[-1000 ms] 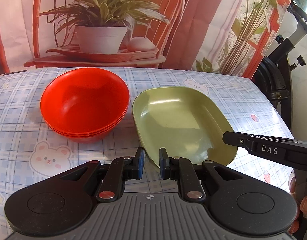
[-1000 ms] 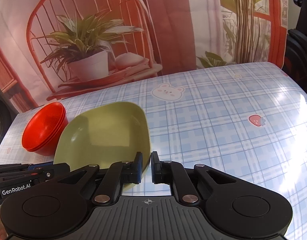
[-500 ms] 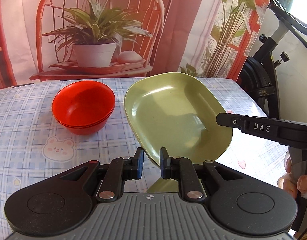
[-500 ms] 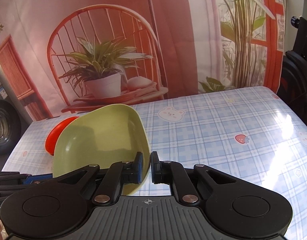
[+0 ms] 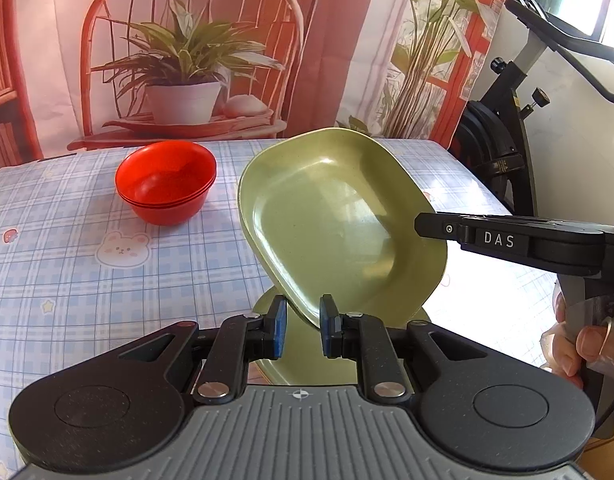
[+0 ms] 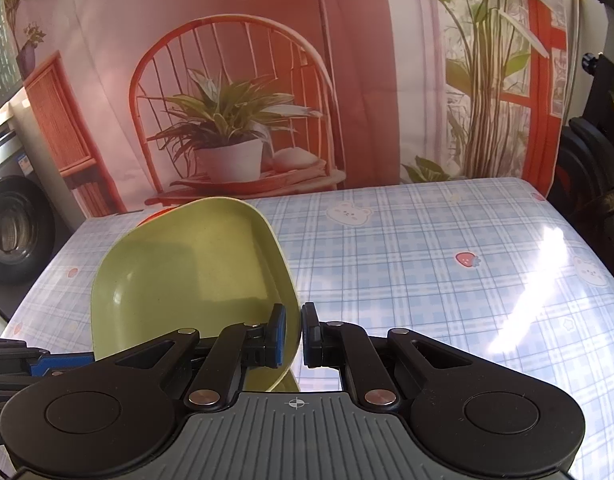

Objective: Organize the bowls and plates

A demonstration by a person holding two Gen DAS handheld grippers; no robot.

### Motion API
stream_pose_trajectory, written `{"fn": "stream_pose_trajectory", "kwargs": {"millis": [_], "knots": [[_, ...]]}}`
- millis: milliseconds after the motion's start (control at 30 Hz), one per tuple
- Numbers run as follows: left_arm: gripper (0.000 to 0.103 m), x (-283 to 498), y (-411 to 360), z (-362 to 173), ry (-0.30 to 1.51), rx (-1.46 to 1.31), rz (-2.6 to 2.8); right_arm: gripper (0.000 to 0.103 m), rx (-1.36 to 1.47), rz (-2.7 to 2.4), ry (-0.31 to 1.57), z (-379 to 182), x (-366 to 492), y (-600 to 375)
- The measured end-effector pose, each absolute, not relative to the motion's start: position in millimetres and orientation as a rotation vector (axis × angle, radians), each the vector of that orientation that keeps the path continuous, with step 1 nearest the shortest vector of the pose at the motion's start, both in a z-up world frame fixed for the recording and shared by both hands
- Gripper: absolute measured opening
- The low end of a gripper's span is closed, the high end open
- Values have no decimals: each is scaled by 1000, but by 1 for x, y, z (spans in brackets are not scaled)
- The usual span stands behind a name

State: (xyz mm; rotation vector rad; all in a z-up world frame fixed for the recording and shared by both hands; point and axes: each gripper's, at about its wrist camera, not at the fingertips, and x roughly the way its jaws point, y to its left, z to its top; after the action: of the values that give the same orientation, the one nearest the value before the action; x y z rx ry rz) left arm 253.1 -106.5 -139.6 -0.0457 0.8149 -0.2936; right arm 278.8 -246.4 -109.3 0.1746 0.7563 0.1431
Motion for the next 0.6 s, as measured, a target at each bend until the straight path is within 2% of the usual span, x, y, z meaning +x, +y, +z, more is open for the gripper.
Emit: {"fn": "stream_pose_trajectory", "kwargs": {"millis": [600], "knots": [[19, 220, -114, -145, 847, -58, -306, 8, 165, 130, 742, -100, 235, -246]]}}
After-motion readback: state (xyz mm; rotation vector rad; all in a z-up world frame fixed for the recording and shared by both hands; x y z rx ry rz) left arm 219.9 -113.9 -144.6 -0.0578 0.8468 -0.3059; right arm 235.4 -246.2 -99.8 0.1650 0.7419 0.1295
